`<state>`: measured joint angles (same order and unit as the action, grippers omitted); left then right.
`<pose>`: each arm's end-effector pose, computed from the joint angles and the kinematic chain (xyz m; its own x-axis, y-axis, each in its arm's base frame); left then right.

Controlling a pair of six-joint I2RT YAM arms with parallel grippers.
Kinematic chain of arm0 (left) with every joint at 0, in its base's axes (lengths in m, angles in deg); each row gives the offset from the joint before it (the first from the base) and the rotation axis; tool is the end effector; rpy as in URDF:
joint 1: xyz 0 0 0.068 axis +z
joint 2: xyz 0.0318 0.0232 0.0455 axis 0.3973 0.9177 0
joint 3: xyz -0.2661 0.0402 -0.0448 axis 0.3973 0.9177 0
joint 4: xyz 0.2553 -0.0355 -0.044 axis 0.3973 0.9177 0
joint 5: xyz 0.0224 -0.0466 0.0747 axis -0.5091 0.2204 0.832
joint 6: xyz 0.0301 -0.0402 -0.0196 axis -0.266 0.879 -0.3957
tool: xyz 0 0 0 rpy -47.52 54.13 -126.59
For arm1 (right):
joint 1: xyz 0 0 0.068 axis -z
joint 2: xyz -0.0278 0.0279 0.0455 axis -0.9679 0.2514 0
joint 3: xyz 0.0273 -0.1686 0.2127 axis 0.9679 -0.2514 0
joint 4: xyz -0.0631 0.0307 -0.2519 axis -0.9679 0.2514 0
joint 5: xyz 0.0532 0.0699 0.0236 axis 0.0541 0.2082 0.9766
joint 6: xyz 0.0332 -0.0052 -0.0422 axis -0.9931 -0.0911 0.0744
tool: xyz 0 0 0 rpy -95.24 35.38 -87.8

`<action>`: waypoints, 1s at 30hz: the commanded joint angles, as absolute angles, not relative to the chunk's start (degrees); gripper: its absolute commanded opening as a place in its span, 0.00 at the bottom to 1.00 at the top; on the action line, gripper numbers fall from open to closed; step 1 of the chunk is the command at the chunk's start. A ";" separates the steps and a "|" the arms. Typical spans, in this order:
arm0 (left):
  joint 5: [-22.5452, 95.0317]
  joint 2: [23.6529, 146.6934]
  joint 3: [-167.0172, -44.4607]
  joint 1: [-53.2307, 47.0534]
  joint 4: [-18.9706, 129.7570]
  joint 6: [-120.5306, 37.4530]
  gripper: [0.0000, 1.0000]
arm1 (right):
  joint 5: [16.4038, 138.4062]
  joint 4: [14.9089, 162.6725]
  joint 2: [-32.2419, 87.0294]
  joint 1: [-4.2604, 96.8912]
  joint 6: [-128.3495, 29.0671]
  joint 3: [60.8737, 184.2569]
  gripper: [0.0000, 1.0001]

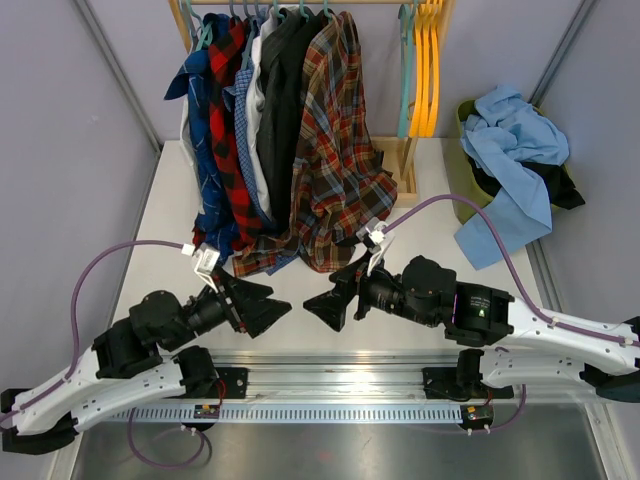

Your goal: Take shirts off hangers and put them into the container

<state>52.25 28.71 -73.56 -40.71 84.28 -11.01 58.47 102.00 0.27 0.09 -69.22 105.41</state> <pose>0.0420 -0.0753 0.3322 -0.5909 -0.3043 -0.7471 0.5887 0.4706 -0.6573 0.0603 0.2031 0.3885 -0.4366 0.0535 -0.8981 -0.7880 0.4590 0.4104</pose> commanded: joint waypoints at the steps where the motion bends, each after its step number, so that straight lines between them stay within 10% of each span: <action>1: 47.84 26.12 -72.33 -40.66 78.15 -14.71 0.99 | 56.85 98.66 0.71 -0.32 -68.58 105.20 0.99; 17: 45.30 21.72 -69.70 -40.66 78.59 -13.66 0.99 | 17.49 96.49 16.08 1.16 -38.64 130.15 1.00; 30: 45.03 18.21 -67.67 -40.66 79.91 -12.60 0.99 | 49.09 105.78 34.98 26.74 -52.58 154.93 0.99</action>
<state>47.12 19.31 -68.49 -40.71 81.53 -13.04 37.91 103.70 31.48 23.52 -49.20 149.01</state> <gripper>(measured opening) 0.987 0.993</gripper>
